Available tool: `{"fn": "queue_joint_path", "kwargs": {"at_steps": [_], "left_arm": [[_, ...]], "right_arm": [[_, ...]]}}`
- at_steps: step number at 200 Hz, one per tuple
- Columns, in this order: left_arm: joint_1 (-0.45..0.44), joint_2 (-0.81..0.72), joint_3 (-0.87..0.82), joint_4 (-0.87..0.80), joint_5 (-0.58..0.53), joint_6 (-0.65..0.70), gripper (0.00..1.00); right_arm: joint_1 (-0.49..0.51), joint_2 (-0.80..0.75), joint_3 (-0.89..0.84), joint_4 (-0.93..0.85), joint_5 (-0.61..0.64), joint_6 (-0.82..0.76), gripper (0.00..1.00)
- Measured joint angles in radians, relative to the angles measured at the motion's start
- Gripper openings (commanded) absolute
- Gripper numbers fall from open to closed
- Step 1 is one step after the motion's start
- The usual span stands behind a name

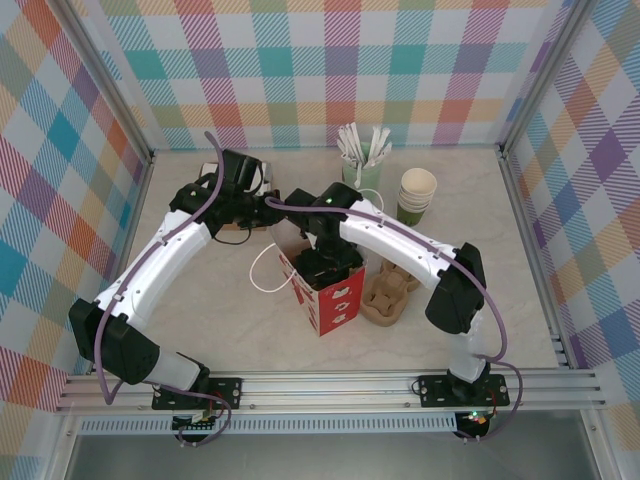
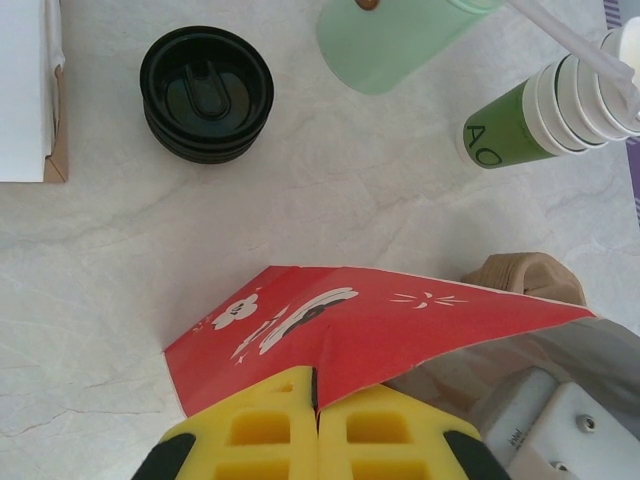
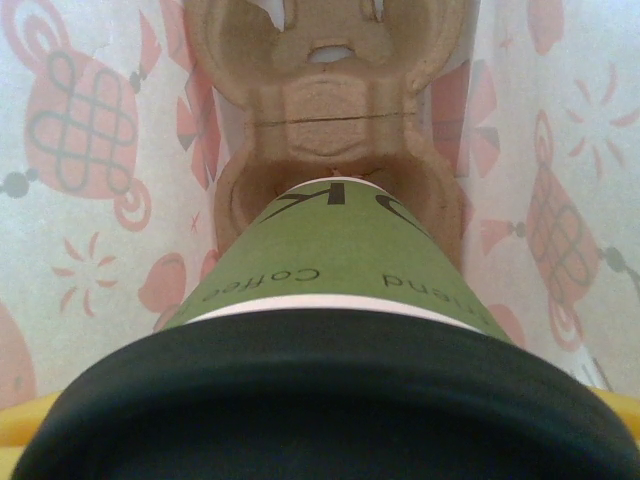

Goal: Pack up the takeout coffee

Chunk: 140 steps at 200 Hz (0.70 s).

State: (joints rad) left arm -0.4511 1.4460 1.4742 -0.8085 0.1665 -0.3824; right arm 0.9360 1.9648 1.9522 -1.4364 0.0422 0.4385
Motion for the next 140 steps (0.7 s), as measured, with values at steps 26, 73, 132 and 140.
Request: {"fn": "queue_joint_path", "kwargs": {"at_steps": [26, 73, 132, 140], "left_arm": [[0.0, 0.0, 0.0, 0.0, 0.005, 0.0, 0.04], [0.0, 0.0, 0.0, 0.0, 0.004, 0.0, 0.04], [0.0, 0.001, 0.0, 0.0, 0.002, -0.001, 0.04], [0.0, 0.002, 0.001, 0.0, 0.0, -0.003, 0.04]], "right_arm": [[0.0, 0.0, -0.008, 0.009, 0.001, 0.0, 0.74], [0.0, 0.0, -0.022, 0.031, 0.015, -0.001, 0.74], [0.0, 0.0, -0.066, 0.061, 0.019, -0.001, 0.74], [0.0, 0.0, -0.07, 0.064, 0.019, -0.001, 0.74]]}}
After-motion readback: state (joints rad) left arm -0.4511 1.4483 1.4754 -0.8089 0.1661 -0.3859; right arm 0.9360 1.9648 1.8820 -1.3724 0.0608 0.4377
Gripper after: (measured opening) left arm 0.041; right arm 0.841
